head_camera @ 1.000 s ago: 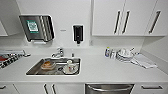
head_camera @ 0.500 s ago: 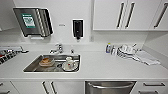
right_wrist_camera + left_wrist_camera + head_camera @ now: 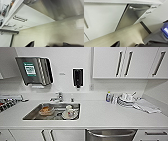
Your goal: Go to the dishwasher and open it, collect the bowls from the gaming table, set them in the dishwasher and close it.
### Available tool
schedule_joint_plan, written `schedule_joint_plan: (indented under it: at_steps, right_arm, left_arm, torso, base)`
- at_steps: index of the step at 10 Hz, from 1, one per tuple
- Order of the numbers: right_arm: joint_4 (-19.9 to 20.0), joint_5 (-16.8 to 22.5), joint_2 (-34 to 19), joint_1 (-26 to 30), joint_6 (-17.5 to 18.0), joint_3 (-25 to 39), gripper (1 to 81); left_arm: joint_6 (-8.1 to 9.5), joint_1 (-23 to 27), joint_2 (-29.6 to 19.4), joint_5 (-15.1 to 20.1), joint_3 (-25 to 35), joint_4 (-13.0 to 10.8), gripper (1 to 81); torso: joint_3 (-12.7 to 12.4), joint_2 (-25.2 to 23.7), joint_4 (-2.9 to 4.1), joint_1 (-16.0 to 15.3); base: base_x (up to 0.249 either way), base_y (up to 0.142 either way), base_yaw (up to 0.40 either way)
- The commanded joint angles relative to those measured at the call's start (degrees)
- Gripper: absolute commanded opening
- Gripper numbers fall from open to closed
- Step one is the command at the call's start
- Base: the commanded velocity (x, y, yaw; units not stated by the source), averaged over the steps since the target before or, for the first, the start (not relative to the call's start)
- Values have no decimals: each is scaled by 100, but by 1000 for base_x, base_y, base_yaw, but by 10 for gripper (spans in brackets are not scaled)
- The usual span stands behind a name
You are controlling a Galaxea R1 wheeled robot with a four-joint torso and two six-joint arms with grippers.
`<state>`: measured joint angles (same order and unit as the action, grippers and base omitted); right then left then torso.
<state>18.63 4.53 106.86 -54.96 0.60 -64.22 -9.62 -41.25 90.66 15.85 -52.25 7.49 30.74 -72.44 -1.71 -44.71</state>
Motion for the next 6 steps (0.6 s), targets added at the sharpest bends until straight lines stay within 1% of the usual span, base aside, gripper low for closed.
schedule_joint_plan:
  at_steps: [1, 2, 3, 5, 6]
  right_arm:
    - [80, 258, -329, 603, 134, 165, 811]
    - [80, 258, -321, 603, 134, 165, 811]
    - [88, 250, -329, 603, 142, 165, 811]
    - [80, 258, -365, 726, 239, 200, 811]
    - [80, 258, -373, 814, 265, 244, 811]
  left_arm:
    - [-5, 569, -83, 410, 180, 95, 811]
    - [-5, 561, 32, 419, 162, 95, 811]
    - [-5, 570, 58, 419, 162, 104, 811]
    - [39, 666, 76, 462, 162, 95, 811]
    - [83, 763, 76, 533, 171, 95, 811]
  torso:
    - [0, -560, 0, -360]
    - [0, -761, 0, -485]
    - [469, -964, 0, -612]
    - [625, -1274, 0, -804]
    - [778, -1440, 0, -909]
  base:
    - [0, 0, 0]
    - [0, 0, 0]
    - [0, 0, 0]
    - [0, 0, 0]
    - [0, 0, 0]
